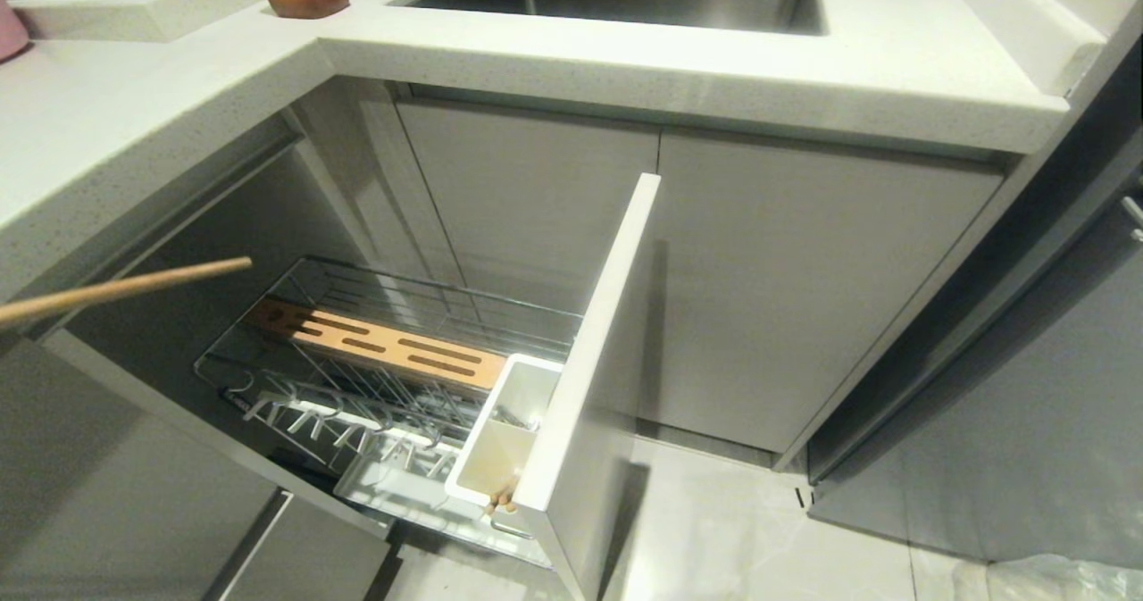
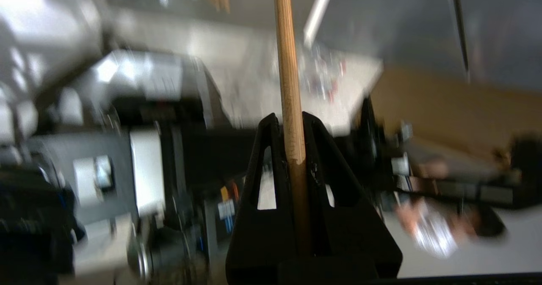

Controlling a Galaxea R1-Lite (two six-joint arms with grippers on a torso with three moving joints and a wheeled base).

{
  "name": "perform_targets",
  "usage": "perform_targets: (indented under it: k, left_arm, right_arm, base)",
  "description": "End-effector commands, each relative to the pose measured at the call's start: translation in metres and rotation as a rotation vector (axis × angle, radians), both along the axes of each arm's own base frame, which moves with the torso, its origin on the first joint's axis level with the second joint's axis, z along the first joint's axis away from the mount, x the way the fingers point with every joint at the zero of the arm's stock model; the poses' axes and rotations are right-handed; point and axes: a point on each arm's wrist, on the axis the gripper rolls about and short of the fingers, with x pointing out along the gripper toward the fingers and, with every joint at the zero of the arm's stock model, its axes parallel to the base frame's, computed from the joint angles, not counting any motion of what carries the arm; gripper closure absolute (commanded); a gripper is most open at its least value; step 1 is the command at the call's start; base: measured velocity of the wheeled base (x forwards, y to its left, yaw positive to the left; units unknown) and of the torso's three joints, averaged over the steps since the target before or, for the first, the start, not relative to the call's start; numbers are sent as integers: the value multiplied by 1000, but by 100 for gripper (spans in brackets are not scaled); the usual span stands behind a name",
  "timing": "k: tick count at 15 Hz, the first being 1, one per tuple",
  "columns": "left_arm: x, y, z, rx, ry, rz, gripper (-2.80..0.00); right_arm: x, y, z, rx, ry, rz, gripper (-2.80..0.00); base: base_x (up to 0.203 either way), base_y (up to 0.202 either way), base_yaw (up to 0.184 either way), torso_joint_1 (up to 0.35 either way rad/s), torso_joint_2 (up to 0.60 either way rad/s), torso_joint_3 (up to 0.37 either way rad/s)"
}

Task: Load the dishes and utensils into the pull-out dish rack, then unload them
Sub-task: Pick up the chopsticks and place it in the cupboard

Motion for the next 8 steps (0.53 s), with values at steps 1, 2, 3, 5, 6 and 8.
perform_targets:
  k: [1, 2, 3, 5, 6, 8]
  left_arm:
    - [-1, -2, -5, -43, 75, -79, 0]
    - [3, -4, -9, -41, 111, -92, 0]
    - [12, -7, -18, -19, 171, -100, 0]
    - [36, -17, -39, 55, 303, -139, 0]
    - [54, -23, -49, 93, 381, -158, 0]
    - [84, -34, -67, 145, 511, -172, 0]
  right_arm:
    - [0, 0, 0, 0, 1, 0, 0]
    - [0, 0, 0, 0, 1, 0, 0]
    - [0, 0, 0, 0, 1, 0, 0]
    - [0, 0, 0, 0, 1, 0, 0]
    - [0, 0, 0, 0, 1, 0, 0]
    - [0, 0, 0, 0, 1, 0, 0]
  base:
    - [0, 0, 0, 0, 0, 0]
    - [0, 0, 0, 0, 0, 0]
    - [0, 0, 0, 0, 0, 0]
    - [0, 0, 0, 0, 0, 0]
    - [0, 0, 0, 0, 0, 0]
    - [0, 0, 0, 0, 0, 0]
